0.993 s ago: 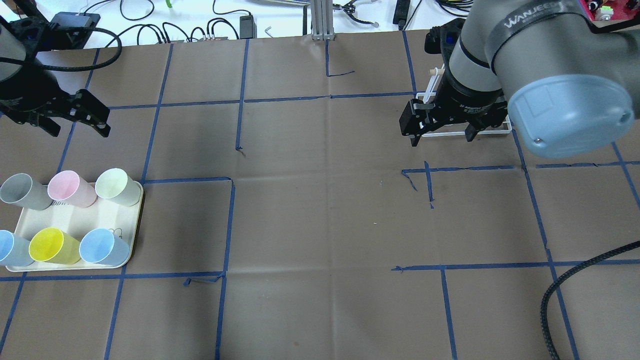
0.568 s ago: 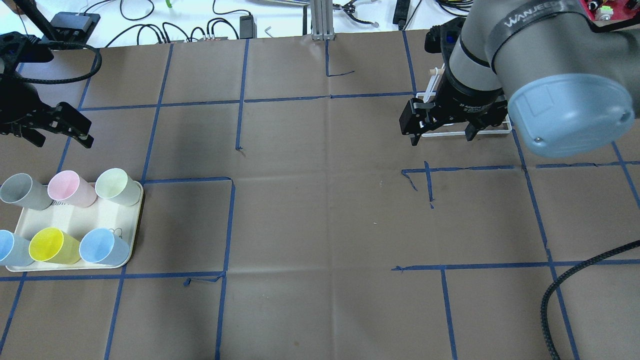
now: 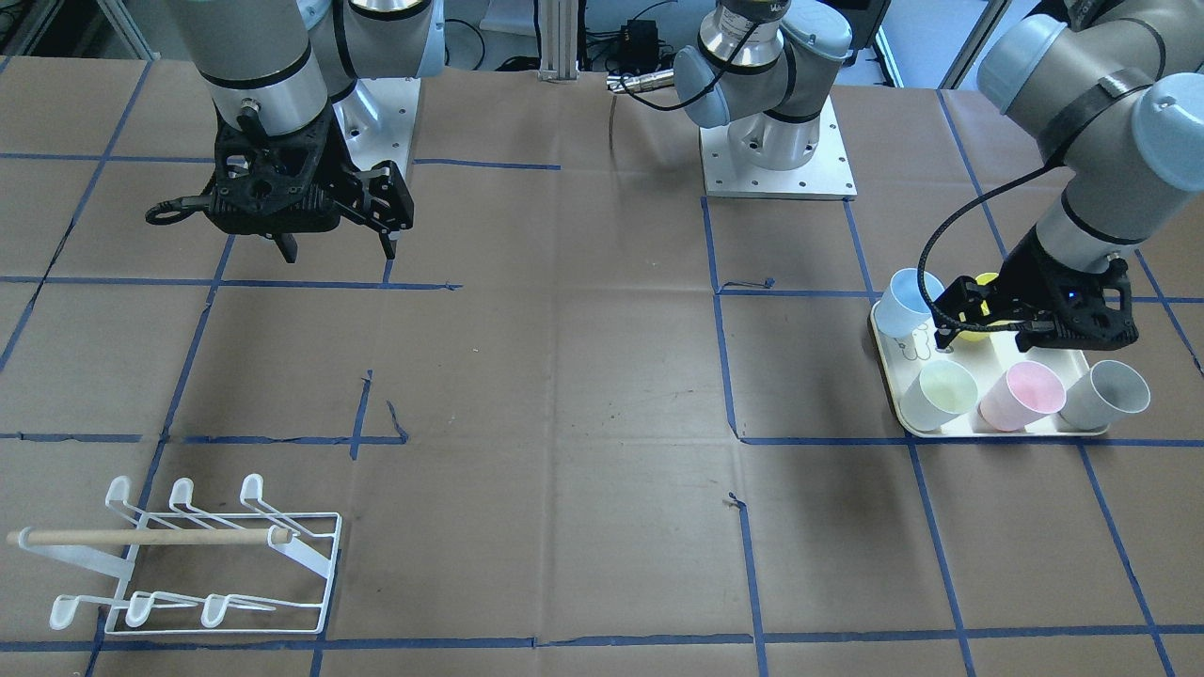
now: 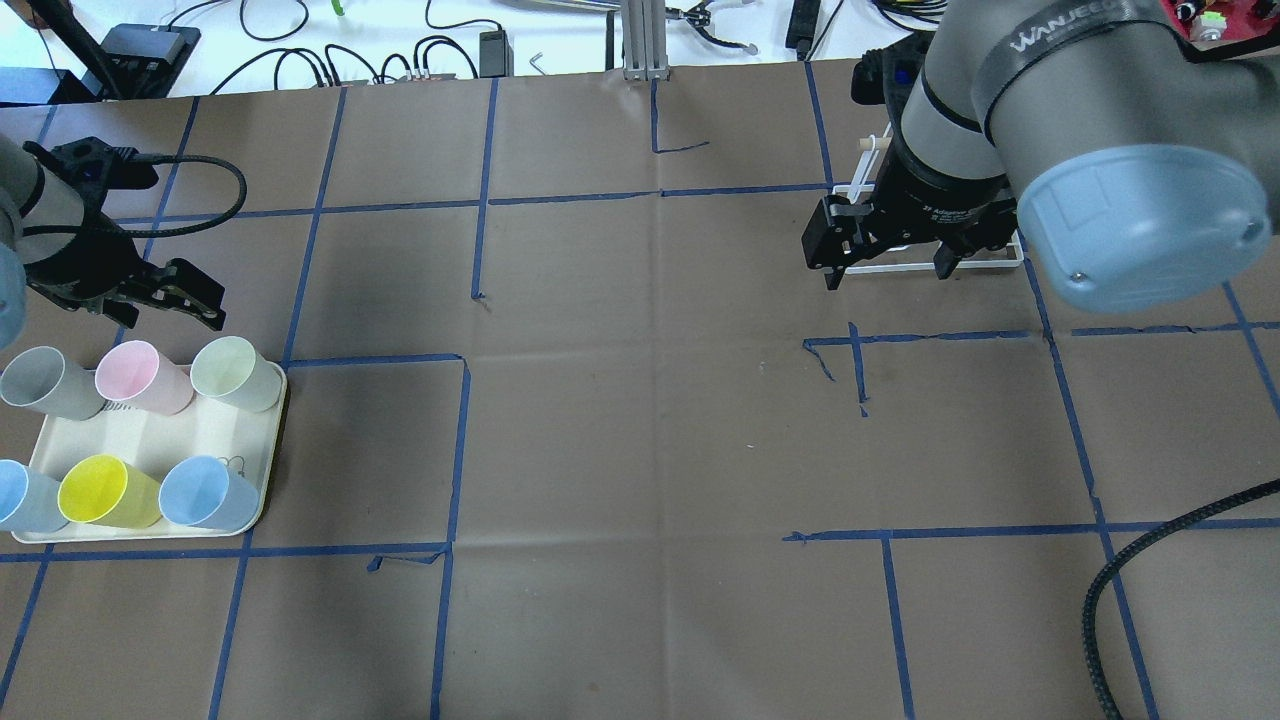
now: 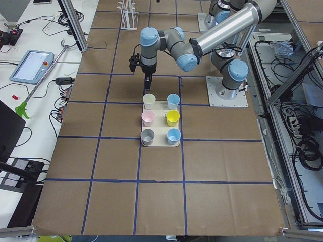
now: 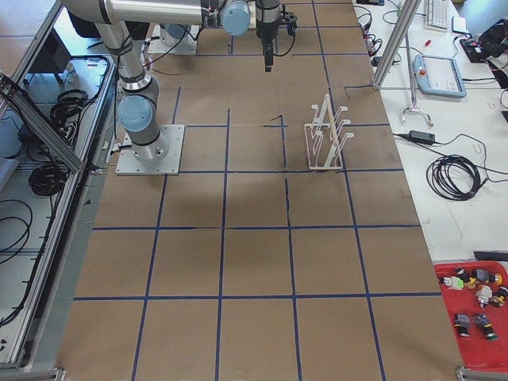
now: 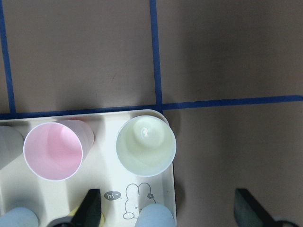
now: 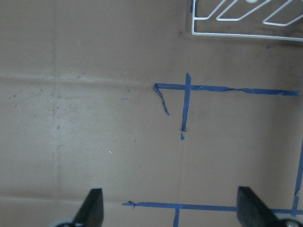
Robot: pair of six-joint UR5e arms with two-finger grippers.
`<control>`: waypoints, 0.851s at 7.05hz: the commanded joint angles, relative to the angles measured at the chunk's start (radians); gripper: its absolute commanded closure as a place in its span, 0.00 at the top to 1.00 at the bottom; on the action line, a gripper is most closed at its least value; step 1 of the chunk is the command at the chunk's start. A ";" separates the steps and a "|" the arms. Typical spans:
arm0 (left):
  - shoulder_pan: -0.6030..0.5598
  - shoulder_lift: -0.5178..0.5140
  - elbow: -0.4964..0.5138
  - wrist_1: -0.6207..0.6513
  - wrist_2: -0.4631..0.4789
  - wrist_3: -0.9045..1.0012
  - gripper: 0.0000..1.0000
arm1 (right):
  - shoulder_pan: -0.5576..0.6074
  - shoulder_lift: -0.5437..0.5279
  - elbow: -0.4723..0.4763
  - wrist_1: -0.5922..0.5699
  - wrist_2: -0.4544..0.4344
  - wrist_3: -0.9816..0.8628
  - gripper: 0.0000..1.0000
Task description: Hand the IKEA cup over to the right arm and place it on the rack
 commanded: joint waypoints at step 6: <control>0.000 -0.117 -0.172 0.253 -0.010 -0.027 0.99 | 0.000 0.000 -0.004 -0.001 0.001 0.004 1.00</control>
